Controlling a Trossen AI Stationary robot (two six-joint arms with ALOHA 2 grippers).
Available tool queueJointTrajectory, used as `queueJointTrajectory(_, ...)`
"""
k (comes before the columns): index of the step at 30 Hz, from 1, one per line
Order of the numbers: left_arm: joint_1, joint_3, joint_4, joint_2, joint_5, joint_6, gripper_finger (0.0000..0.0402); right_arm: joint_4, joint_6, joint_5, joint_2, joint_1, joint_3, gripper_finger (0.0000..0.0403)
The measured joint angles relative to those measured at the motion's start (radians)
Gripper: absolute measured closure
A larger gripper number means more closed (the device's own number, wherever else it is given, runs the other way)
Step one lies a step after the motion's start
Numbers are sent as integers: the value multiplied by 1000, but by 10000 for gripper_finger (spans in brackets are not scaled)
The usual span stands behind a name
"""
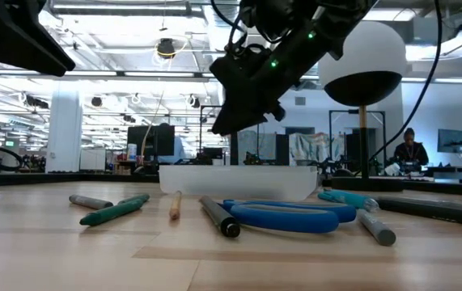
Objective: Pick & place school supplies into a supply box
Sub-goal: Put the gray crayon into the gray supply box
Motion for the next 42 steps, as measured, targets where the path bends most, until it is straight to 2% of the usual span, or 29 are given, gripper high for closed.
queueJointTrajectory(6,4,-18,47,0,14,35,271,24,-187,1,-11,46,0,301)
queueJointTrajectory(8,10,-49,116,0,33,89,271,30,-242,6,-14,70,1,301)
queueJointTrajectory(11,31,-111,315,0,87,225,271,3,-301,35,-26,106,-2,300)
queueJointTrajectory(17,122,-232,747,1,280,537,271,-88,-321,98,-48,181,0,301)
queueJointTrajectory(20,187,-258,829,1,392,613,272,-162,-320,112,-68,233,-2,301)
queueJointTrajectory(24,276,-263,839,1,526,666,272,-223,-312,128,-73,312,0,301)
queueJointTrajectory(28,355,-263,853,1,652,722,271,-295,-248,177,-82,387,1,301)
queueJointTrajectory(33,427,-263,856,1,796,740,272,-426,-110,322,-93,485,1,301)
queueJointTrajectory(39,467,-263,935,75,897,786,272,-609,105,517,-102,595,0,301)
queueJointTrajectory(42,469,-264,944,115,903,794,272,-690,205,590,-114,640,0,301)
